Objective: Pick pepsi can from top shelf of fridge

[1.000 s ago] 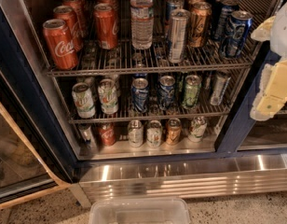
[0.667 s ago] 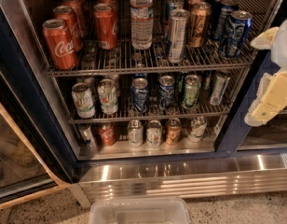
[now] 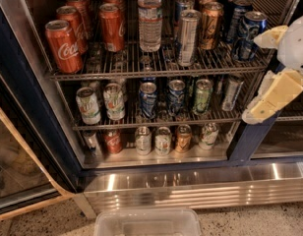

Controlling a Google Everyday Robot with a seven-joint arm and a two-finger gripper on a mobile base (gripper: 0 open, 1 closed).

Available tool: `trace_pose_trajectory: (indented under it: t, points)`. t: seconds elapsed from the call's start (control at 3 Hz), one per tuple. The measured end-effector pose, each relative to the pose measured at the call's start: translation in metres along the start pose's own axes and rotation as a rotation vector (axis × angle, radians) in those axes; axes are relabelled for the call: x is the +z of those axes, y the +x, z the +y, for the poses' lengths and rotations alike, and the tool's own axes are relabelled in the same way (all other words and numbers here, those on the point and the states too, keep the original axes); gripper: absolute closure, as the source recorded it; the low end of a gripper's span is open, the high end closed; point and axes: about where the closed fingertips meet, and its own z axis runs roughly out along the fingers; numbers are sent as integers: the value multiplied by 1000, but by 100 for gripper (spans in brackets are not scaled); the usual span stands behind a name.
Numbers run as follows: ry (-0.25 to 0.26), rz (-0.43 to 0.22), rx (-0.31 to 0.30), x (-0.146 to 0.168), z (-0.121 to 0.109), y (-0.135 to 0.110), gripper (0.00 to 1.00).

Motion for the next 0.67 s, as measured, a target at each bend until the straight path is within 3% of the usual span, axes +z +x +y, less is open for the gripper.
trace_pose_trajectory:
  t: [0.33,0.67]
  points:
    - [26,-38,-15,7,10,-1,0]
    - [95,-134,24,25,22,-8,0]
